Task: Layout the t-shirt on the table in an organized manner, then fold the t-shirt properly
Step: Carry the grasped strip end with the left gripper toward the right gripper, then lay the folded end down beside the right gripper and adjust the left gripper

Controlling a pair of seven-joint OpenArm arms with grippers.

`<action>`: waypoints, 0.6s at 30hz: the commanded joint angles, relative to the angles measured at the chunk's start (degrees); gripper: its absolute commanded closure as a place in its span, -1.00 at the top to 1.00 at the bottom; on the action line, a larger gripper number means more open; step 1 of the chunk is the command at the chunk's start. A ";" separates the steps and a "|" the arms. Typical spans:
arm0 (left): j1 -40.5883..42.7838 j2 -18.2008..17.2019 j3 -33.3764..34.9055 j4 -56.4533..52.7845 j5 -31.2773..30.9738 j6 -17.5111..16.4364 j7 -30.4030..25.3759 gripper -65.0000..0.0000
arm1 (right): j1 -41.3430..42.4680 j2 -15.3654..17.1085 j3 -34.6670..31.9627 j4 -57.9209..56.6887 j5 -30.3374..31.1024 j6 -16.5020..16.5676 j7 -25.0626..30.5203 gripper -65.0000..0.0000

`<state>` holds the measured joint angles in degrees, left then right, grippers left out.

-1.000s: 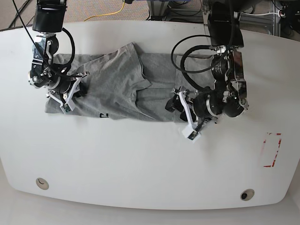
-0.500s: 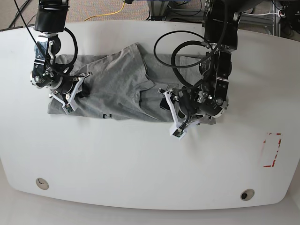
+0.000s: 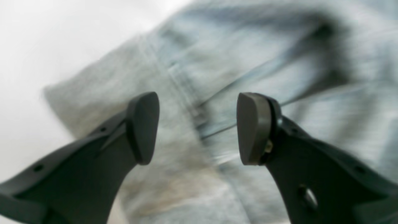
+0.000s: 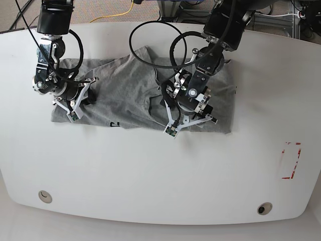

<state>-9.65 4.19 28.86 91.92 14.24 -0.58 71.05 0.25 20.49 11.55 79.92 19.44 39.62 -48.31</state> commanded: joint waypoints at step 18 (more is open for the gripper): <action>0.90 0.52 1.60 -7.39 9.28 1.24 -1.38 0.16 | -0.56 0.12 -0.43 -0.32 -1.99 0.38 -4.04 -0.71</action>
<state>-8.60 4.56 30.74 84.12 22.11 0.64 69.04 0.23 20.47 11.53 79.92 19.68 39.66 -48.18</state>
